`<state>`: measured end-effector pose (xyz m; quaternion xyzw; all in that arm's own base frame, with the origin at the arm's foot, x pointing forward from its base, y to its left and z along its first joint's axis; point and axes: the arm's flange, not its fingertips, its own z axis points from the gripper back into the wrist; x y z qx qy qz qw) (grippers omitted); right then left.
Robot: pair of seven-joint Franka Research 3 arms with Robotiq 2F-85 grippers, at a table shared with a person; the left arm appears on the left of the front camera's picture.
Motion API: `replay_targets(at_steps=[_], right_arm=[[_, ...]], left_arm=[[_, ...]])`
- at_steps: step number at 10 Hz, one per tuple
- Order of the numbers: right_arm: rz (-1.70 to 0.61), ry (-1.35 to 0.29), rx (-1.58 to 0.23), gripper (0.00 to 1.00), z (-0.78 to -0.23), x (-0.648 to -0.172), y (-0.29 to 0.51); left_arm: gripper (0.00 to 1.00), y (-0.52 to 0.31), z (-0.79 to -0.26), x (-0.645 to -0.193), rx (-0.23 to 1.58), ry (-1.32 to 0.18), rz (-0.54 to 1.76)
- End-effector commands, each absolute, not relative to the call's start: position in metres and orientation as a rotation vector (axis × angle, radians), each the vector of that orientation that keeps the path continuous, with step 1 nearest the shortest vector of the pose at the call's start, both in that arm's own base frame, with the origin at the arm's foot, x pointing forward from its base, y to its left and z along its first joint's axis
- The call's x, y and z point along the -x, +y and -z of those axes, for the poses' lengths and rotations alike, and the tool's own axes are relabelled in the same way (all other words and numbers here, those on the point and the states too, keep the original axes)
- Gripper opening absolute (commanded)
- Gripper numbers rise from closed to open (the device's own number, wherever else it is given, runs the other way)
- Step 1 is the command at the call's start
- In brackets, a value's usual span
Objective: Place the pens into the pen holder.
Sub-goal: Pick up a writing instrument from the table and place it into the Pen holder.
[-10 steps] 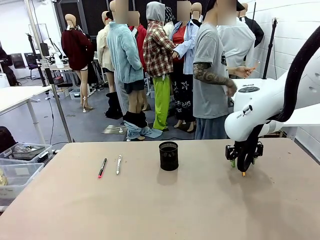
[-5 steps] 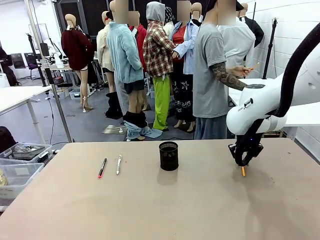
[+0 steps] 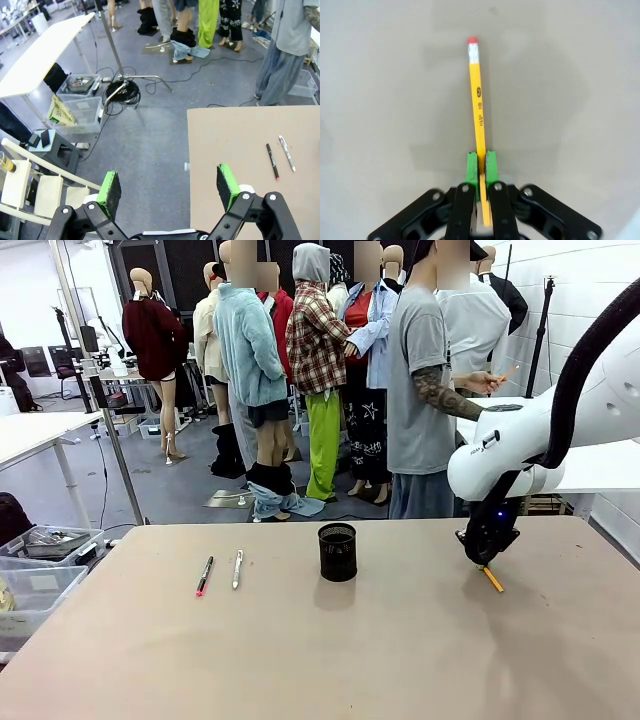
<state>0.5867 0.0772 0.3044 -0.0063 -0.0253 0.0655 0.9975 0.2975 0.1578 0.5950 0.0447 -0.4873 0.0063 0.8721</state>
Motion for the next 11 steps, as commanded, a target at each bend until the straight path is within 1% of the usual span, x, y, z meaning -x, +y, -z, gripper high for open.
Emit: replay_targets(at_steps=[1, 4, 6, 7, 8, 9, 10, 11], right_arm=[[-0.367, -0.145, -0.124, 0.0, -0.31, -0.585, 0.079], [-0.701, -0.355, -0.328, 0.0, -0.345, -0.566, 0.092], [-0.878, -0.519, -0.499, 0.0, -0.364, -0.56, 0.108], [-0.964, -0.599, -0.614, 0.0, -0.371, -0.561, 0.115], [-1.018, -0.679, -0.71, 0.0, -0.378, -0.567, 0.126], [-1.023, -0.725, -0.737, 0.0, -0.385, -0.574, 0.137], [-1.021, -0.735, -0.753, 0.0, -0.392, -0.58, 0.147], [-1.06, -0.763, -0.78, 0.0, -0.399, -0.577, 0.156]], left_arm=[[1.0, 0.158, -0.596, -0.299, -0.092, -1.028, -0.031], [1.0, 0.158, -0.596, -0.299, -0.092, -1.028, -0.031], [1.0, 0.158, -0.596, -0.299, -0.092, -1.028, -0.031], [1.0, 0.158, -0.596, -0.299, -0.092, -1.028, -0.031], [1.0, 0.158, -0.596, -0.299, -0.092, -1.028, -0.031], [1.0, 0.158, -0.596, -0.299, -0.092, -1.028, -0.031], [1.0, 0.158, -0.596, -0.299, -0.092, -1.028, -0.031], [1.0, 0.158, -0.596, -0.299, -0.092, -1.028, -0.031]])
